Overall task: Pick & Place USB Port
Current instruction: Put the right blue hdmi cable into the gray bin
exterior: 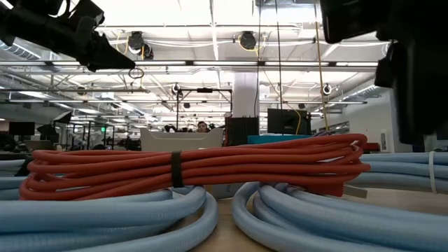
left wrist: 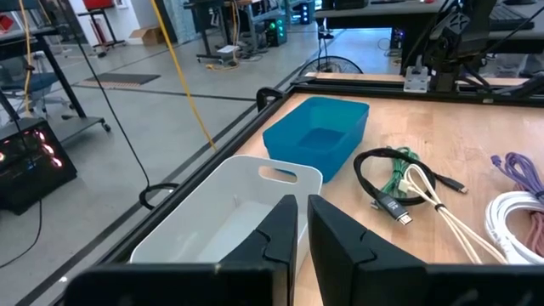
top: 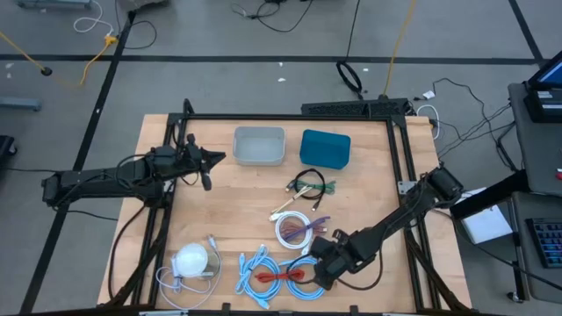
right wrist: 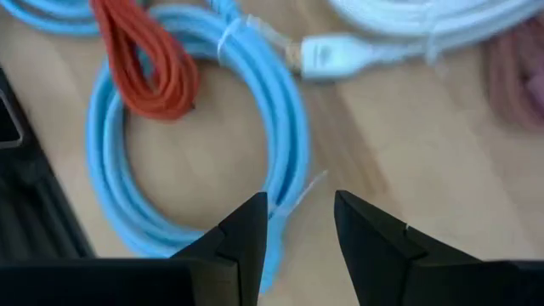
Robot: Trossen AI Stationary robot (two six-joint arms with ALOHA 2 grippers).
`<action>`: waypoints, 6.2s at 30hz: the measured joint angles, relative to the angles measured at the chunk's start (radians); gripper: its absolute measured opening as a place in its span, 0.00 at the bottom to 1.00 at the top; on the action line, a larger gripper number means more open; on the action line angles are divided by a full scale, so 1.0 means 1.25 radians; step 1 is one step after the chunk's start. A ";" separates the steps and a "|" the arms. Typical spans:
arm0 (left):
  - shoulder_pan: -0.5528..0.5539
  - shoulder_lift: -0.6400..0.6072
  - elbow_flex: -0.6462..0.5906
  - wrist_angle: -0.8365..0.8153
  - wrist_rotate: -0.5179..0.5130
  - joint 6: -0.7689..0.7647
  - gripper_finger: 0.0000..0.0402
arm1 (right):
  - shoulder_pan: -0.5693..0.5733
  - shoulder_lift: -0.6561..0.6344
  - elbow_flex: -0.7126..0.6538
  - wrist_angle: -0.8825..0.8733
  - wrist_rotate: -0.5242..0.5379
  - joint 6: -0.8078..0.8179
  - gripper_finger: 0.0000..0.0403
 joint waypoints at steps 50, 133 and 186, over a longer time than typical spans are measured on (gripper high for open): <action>-0.001 0.000 0.000 -0.021 0.043 -0.004 0.09 | -0.055 0.013 0.000 0.016 -0.059 0.102 0.46; 0.339 0.225 0.157 0.086 0.562 -0.138 0.27 | -0.212 0.059 0.229 0.046 1.010 -0.937 0.07; -0.039 0.686 0.492 -0.170 0.257 0.027 0.37 | -0.303 0.058 0.040 0.661 0.842 -1.319 0.07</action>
